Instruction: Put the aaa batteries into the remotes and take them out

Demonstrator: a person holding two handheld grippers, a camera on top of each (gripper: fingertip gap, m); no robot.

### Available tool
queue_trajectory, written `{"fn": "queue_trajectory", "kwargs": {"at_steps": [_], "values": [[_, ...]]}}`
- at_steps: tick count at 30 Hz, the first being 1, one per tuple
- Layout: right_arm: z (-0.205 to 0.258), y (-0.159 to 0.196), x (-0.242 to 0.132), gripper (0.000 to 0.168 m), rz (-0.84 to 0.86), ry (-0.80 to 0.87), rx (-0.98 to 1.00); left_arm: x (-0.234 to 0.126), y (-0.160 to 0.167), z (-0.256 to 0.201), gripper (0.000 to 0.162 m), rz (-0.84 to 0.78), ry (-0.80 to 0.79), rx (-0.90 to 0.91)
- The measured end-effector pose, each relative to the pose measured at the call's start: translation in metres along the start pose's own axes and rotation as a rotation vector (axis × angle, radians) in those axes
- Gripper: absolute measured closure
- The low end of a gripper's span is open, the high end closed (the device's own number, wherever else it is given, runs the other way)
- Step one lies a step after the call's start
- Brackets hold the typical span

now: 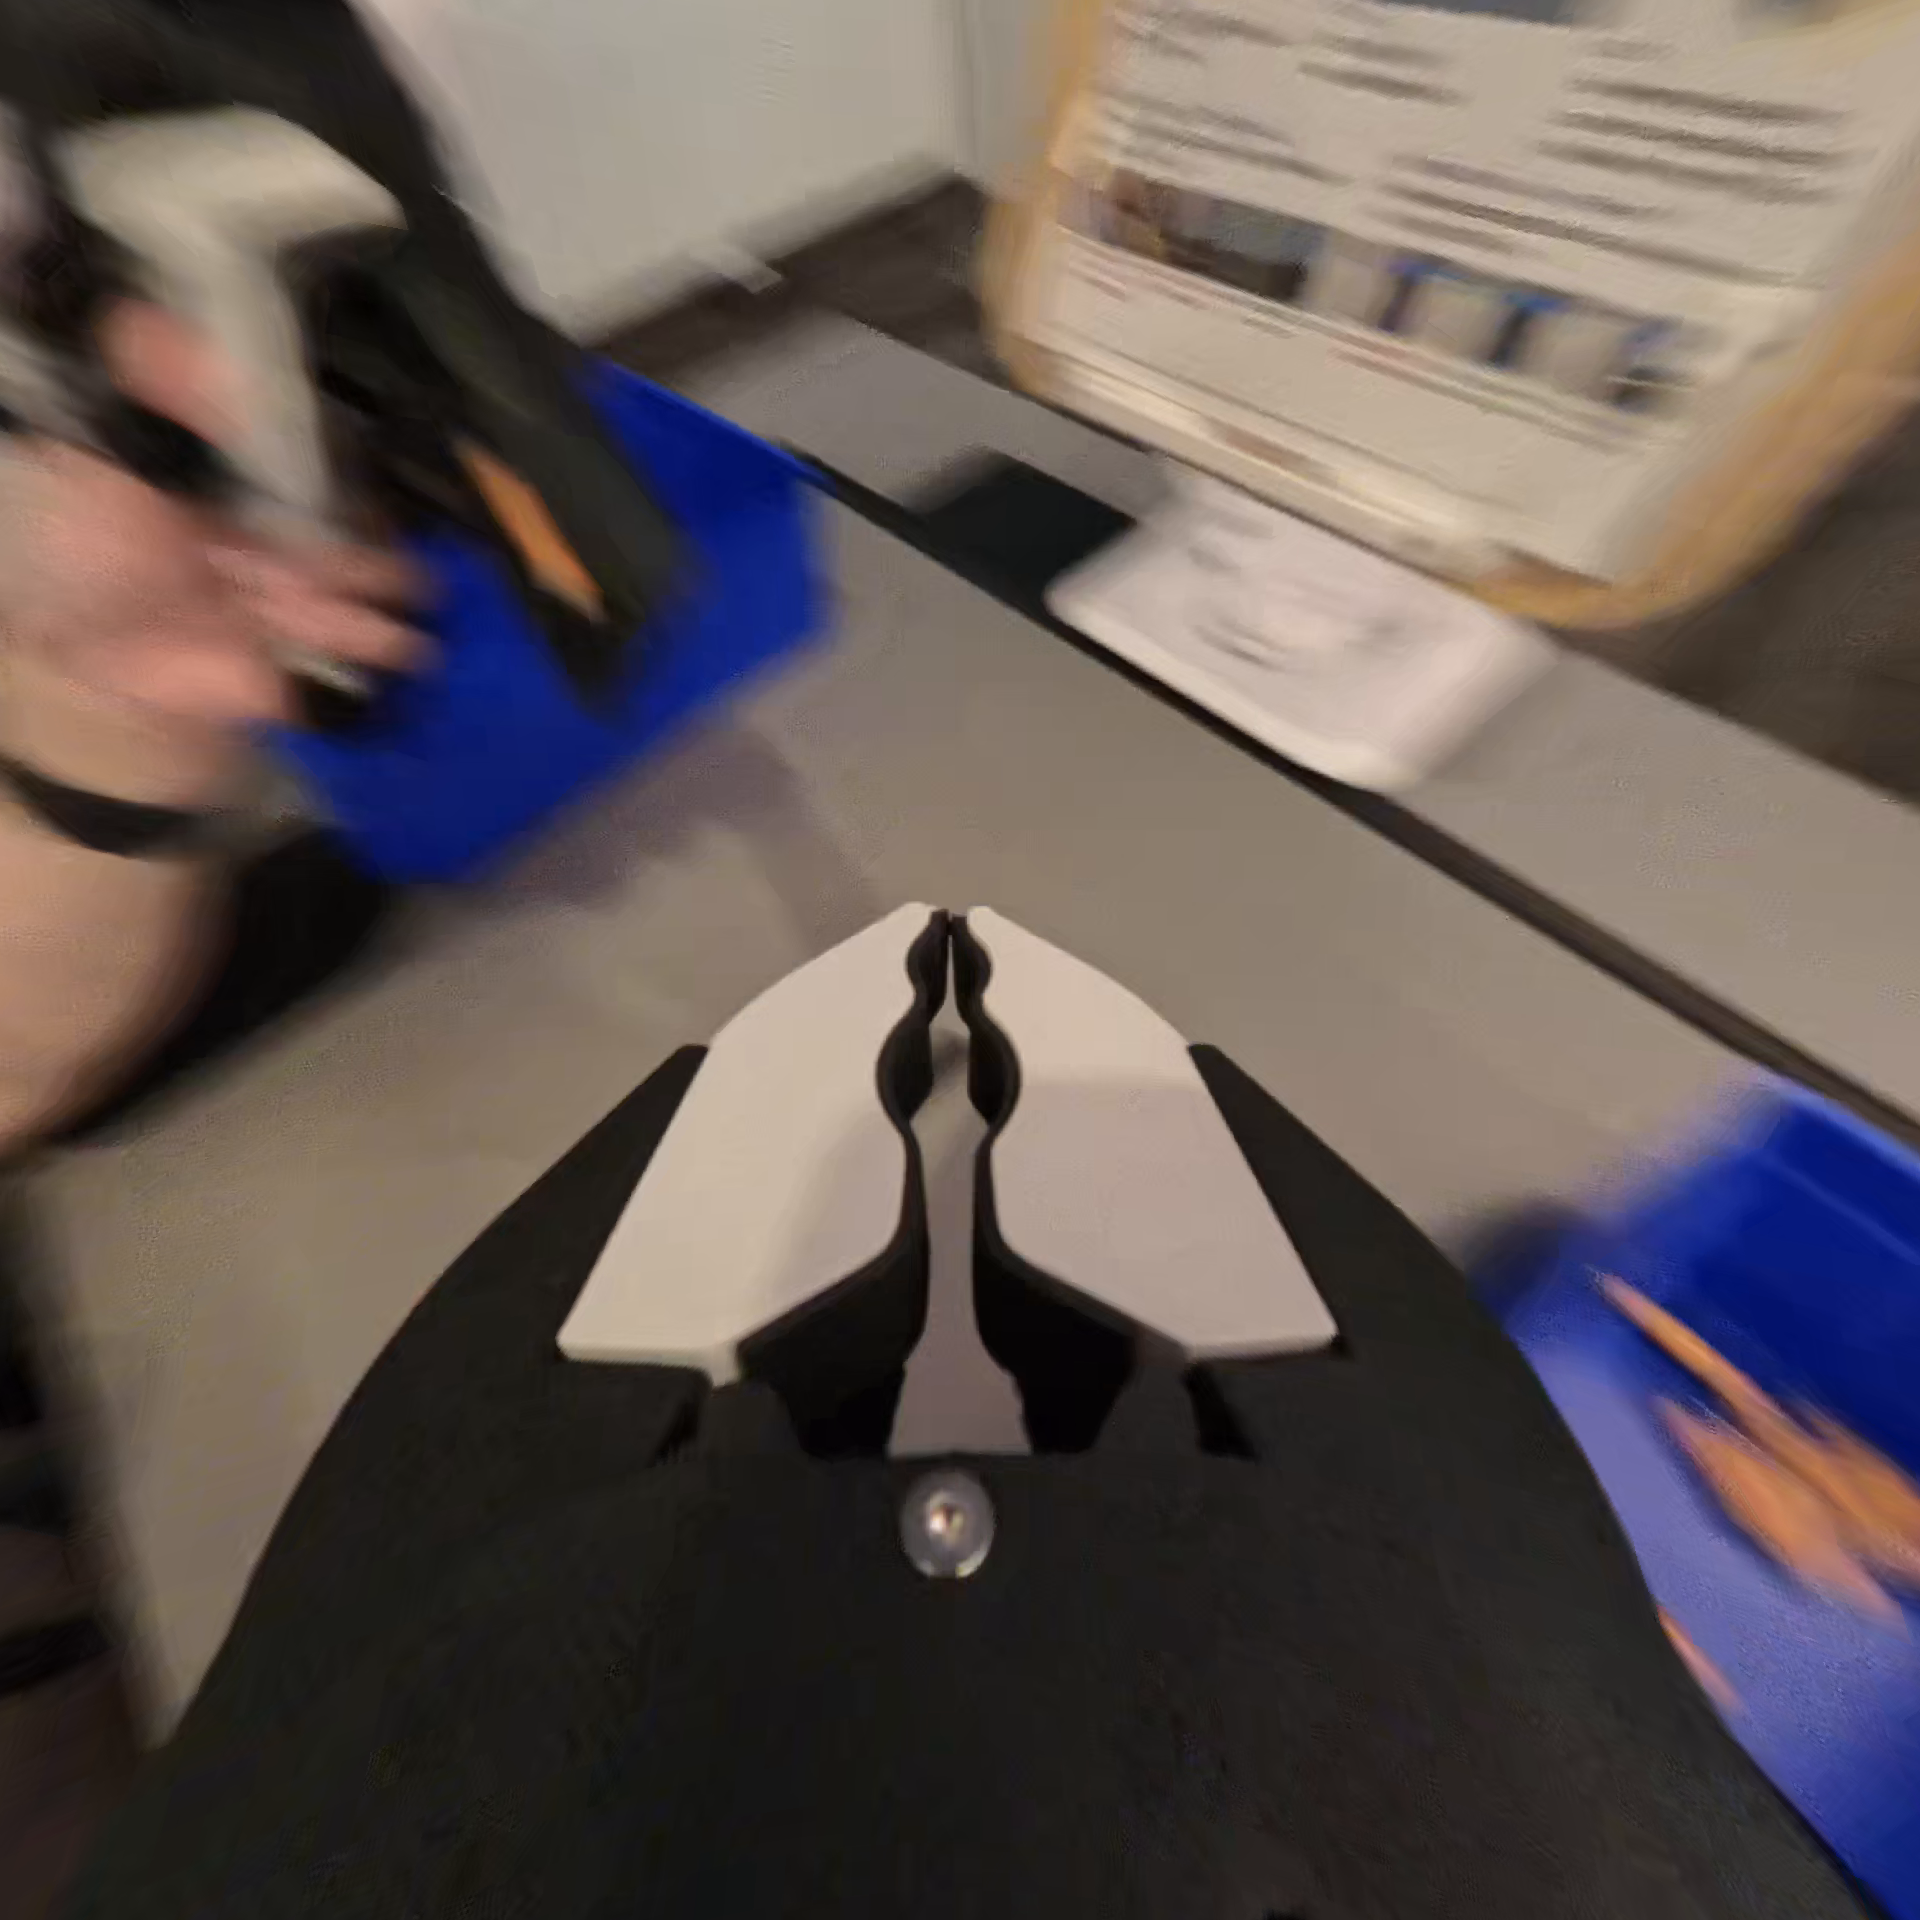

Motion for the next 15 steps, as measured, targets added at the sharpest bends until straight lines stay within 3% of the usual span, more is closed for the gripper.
{"fn": "queue_trajectory", "kwargs": {"at_steps": [2, 6, 11, 14, 15], "values": [[-0.03, 0.016, -0.039, 0.167, 0.182, 0.285, -0.045, -0.001, -0.002, -0.005, 0.139, -0.004, 0.013, 0.004], [-0.077, 0.061, -0.07, 0.167, 0.498, 0.496, 0.023, -0.001, -0.002, -0.007, 0.139, -0.007, 0.039, -0.033], [-0.103, 0.073, -0.047, 0.167, 0.451, 0.431, 0.007, -0.002, -0.004, -0.008, 0.139, -0.016, 0.07, -0.088], [-0.107, 0.065, -0.062, 0.167, 0.42, 0.611, 0.033, -0.002, -0.005, -0.01, 0.139, -0.01, 0.071, -0.074], [-0.101, 0.07, -0.068, 0.167, 0.461, 0.56, 0.114, -0.002, -0.005, -0.011, 0.139, -0.008, 0.076, -0.076]]}}
Point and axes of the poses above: each gripper's, where its closed fingertips meet, x out along the fingers, y out of its underside, z = x × y across the jaws, the point moved 9 cm from there along -x, back along the fingers, and after that the axes turned 8 degrees about -z, right-handed, at the moved point
